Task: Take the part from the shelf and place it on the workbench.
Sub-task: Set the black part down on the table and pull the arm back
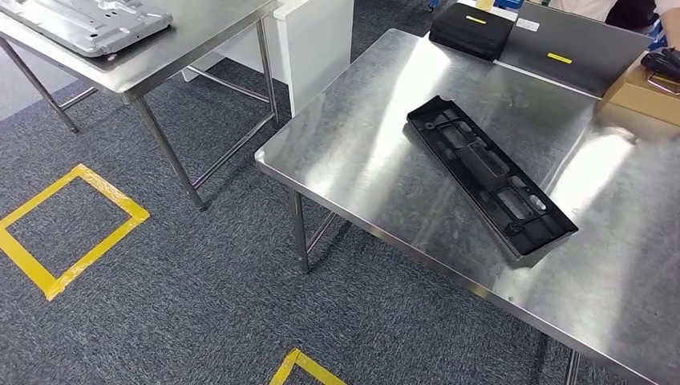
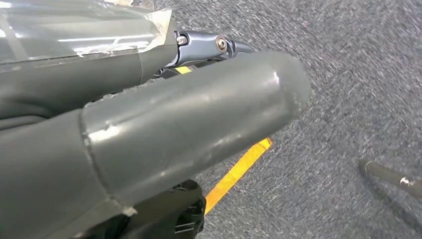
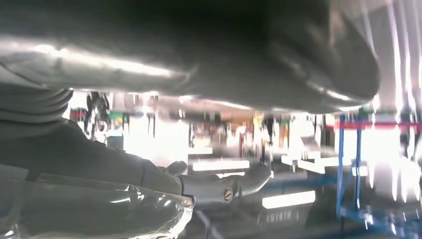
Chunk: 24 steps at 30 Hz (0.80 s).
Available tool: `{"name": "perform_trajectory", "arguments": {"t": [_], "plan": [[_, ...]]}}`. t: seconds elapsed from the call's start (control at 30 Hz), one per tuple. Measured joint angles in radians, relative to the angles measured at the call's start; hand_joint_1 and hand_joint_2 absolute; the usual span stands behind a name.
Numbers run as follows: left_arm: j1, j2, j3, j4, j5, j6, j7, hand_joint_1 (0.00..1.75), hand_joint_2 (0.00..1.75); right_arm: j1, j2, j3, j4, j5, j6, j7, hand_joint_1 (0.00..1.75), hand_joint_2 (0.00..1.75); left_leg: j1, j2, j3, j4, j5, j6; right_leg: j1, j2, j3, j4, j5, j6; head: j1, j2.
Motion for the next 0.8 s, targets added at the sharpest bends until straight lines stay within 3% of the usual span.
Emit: {"name": "perform_trajectory", "arguments": {"t": [0.13, 0.37, 0.53, 0.8], "plan": [[-0.001, 0.003, 0.000, 0.000, -0.011, 0.003, 0.004, 0.00, 0.00, -0.004, 0.047, 0.013, 0.066, 0.000, 0.000, 0.078, 0.00, 0.00, 0.001, 0.000, 0.000, 0.000, 0.000, 0.000, 0.000, 0.000, 0.000, 0.000, 0.000, 0.000, 0.000, 0.000], [-0.001, 0.013, 0.000, 0.000, -0.018, 0.008, 0.005, 0.00, 0.00, -0.014, 0.105, -0.009, 0.156, 0.025, 0.000, 0.144, 0.00, 0.00, 0.001, 0.000, 0.000, -0.001, 0.000, 0.000, 0.000, 0.000, 0.000, 0.000, -0.001, -0.001, 0.000, 0.000], [-0.001, 0.020, 0.000, 0.000, -0.024, 0.013, -0.001, 0.00, 0.00, -0.014, 0.120, -0.017, 0.206, 0.033, -0.001, 0.206, 0.00, 0.00, 0.000, 0.000, 0.000, -0.001, 0.000, 0.000, 0.000, 0.000, 0.000, 0.000, -0.001, -0.001, 0.000, 0.000], [-0.001, 0.027, -0.001, 0.000, -0.027, 0.014, -0.002, 0.00, 0.00, -0.013, 0.127, -0.021, 0.241, 0.034, -0.001, 0.215, 0.00, 0.00, 0.000, 0.000, 0.000, -0.001, 0.000, 0.000, 0.000, 0.000, 0.000, 0.000, -0.001, -0.001, 0.000, 0.000]]}}
